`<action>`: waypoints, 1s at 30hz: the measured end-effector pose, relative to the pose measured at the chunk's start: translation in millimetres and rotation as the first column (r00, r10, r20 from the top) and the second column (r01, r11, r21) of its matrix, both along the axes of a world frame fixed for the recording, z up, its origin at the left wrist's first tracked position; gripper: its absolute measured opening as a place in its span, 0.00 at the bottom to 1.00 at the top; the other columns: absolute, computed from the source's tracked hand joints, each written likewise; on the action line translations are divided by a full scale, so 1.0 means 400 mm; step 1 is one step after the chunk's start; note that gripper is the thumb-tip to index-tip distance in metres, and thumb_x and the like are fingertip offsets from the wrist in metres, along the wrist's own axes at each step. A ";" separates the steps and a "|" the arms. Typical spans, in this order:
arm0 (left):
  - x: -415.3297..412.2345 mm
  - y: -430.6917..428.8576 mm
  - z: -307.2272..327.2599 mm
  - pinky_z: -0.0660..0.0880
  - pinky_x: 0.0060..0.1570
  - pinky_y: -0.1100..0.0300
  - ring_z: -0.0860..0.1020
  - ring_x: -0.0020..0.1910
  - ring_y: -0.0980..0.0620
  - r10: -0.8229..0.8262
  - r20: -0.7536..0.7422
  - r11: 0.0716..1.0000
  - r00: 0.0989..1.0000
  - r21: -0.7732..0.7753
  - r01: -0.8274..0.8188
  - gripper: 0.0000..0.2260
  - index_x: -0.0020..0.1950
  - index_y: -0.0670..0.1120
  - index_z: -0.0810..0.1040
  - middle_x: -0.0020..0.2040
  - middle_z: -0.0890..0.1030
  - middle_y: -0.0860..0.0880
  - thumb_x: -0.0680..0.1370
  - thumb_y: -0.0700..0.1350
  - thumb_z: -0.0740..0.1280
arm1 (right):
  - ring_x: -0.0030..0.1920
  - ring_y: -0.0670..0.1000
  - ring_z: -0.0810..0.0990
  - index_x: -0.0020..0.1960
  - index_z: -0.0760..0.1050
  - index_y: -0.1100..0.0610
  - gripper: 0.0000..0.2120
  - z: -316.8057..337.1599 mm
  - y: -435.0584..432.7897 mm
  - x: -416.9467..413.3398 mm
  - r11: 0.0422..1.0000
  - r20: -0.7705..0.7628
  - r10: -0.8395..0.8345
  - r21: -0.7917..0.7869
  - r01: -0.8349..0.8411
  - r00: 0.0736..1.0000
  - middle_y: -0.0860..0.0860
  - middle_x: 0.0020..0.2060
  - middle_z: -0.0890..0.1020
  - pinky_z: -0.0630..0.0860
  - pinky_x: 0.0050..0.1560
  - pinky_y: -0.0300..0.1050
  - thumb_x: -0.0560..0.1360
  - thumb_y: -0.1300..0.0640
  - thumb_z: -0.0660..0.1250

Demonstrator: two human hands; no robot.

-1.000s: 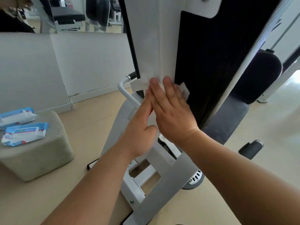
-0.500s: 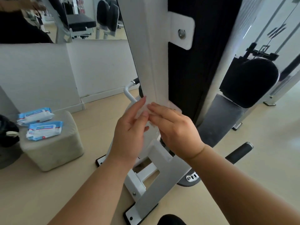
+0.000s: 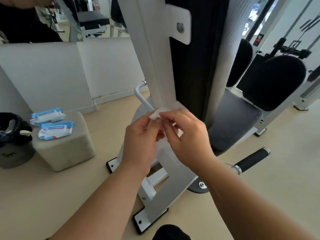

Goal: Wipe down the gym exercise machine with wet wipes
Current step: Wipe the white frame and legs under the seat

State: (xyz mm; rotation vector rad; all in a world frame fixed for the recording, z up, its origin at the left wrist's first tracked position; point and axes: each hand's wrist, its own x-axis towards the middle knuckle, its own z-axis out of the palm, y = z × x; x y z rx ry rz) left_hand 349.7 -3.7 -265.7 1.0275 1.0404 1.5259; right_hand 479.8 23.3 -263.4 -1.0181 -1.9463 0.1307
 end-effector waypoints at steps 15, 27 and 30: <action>-0.193 0.235 0.202 0.81 0.45 0.59 0.83 0.43 0.56 0.426 -0.122 0.855 0.897 0.380 -0.354 0.03 0.52 0.50 0.84 0.47 0.82 0.56 0.79 0.47 0.72 | 0.83 0.49 0.44 0.84 0.41 0.58 0.42 0.212 0.039 -0.194 0.939 0.416 -0.344 0.125 0.321 0.842 0.48 0.83 0.37 0.63 0.79 0.51 0.77 0.68 0.61; -0.145 0.211 0.266 0.82 0.53 0.56 0.83 0.53 0.55 0.356 0.025 0.846 0.934 0.415 -0.334 0.08 0.56 0.47 0.84 0.52 0.84 0.53 0.78 0.44 0.73 | 0.83 0.44 0.49 0.82 0.52 0.61 0.42 0.197 0.047 -0.207 0.940 0.213 -0.339 0.121 0.320 0.916 0.53 0.83 0.51 0.52 0.78 0.32 0.74 0.75 0.66; -0.155 0.237 0.270 0.81 0.55 0.57 0.82 0.56 0.52 0.378 0.070 0.836 0.923 0.403 -0.373 0.10 0.58 0.44 0.85 0.54 0.83 0.50 0.77 0.40 0.73 | 0.82 0.44 0.50 0.82 0.54 0.62 0.39 0.204 0.042 -0.202 0.956 0.176 -0.292 0.096 0.279 0.940 0.52 0.83 0.52 0.52 0.78 0.33 0.74 0.74 0.62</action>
